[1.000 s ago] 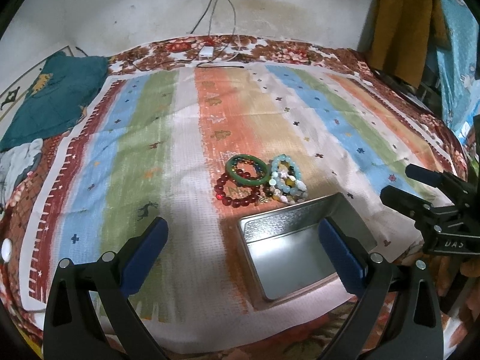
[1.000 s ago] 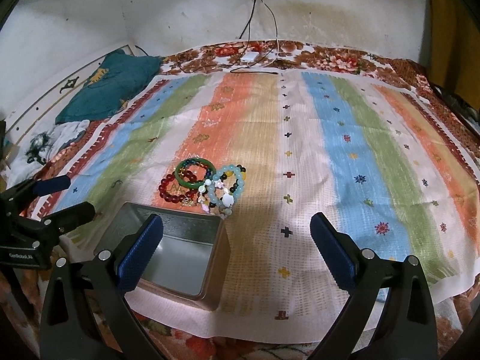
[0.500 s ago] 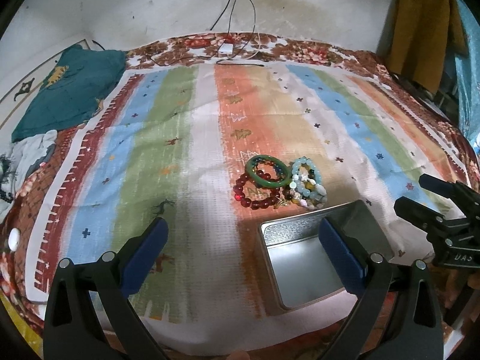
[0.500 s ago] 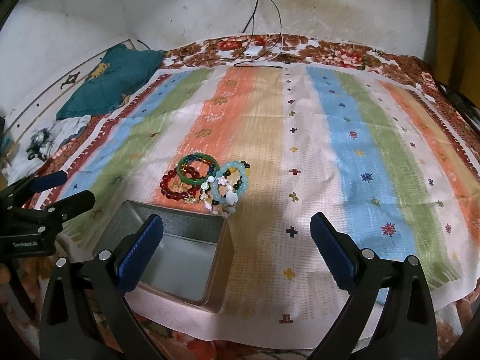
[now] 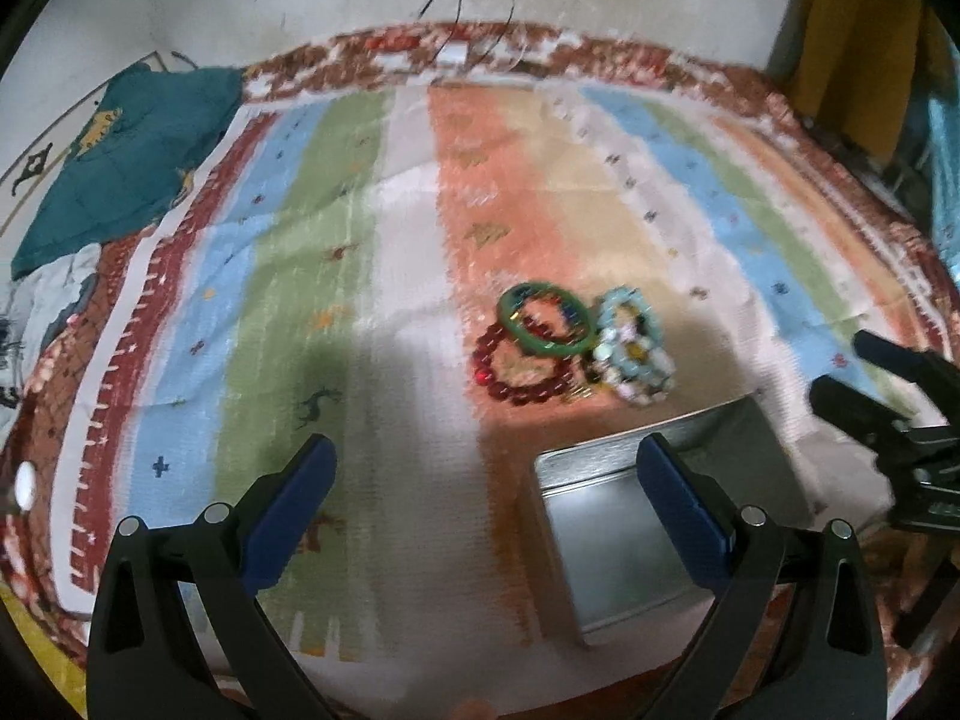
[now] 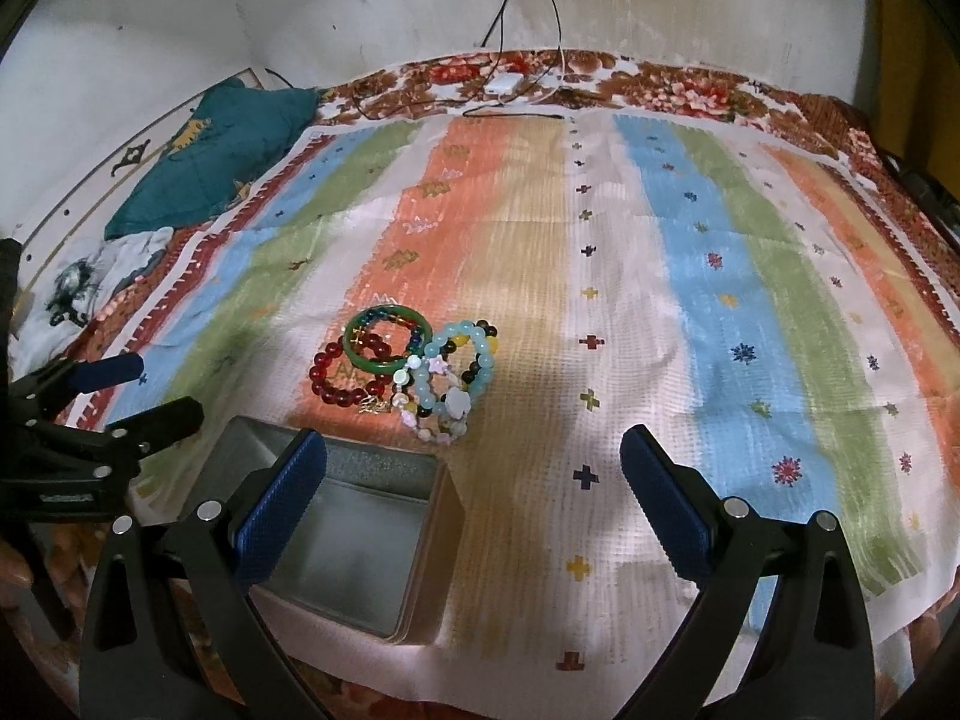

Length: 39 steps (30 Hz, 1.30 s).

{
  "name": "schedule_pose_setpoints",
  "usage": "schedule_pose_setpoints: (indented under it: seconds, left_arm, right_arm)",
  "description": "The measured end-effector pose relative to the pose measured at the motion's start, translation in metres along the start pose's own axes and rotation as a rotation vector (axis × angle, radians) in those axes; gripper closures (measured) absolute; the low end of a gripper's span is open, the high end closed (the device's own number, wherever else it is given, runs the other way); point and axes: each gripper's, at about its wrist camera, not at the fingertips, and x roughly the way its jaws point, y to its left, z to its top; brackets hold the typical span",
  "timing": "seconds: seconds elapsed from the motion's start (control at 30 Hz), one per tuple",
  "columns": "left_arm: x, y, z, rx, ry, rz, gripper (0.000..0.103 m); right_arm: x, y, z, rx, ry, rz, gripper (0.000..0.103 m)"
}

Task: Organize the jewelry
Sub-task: 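Lower the left tool over the green jade bangle while the right tool nears the white charm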

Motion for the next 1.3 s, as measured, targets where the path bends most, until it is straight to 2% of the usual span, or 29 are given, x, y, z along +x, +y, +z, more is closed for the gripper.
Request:
schedule_pose_setpoints:
  seconds: [0.03, 0.13, 0.23, 0.67, 0.93, 1.1, 1.3]
  left_arm:
    - [0.004, 0.001, 0.002, 0.004, 0.02, -0.003, 0.005]
    - [0.005, 0.004, 0.006, 0.009, 0.005, -0.053, 0.005]
    - [0.008, 0.002, 0.015, 0.024, -0.003, -0.052, 0.005]
    - [0.035, 0.016, 0.04, -0.054, 0.075, -0.125, 0.005]
    - [0.044, 0.021, 0.055, -0.059, 0.071, -0.095, 0.005]
    - [0.056, 0.022, 0.063, -0.078, 0.1, -0.13, 0.005]
    - [0.073, 0.018, 0.071, -0.063, 0.136, -0.126, 0.006]
  right_arm:
    - [0.001, 0.0, 0.001, -0.001, 0.006, 0.002, 0.004]
    - [0.007, 0.0, 0.005, -0.007, 0.026, 0.008, 0.004]
    - [0.012, 0.001, 0.011, -0.011, 0.039, 0.006, 0.004]
    - [0.032, -0.01, 0.029, 0.034, 0.098, 0.047, 0.004]
    - [0.045, -0.014, 0.039, 0.053, 0.137, 0.062, 0.004]
    - [0.054, -0.014, 0.045, 0.042, 0.147, 0.045, 0.004]
    - [0.068, -0.015, 0.051, 0.033, 0.185, 0.05, 0.004]
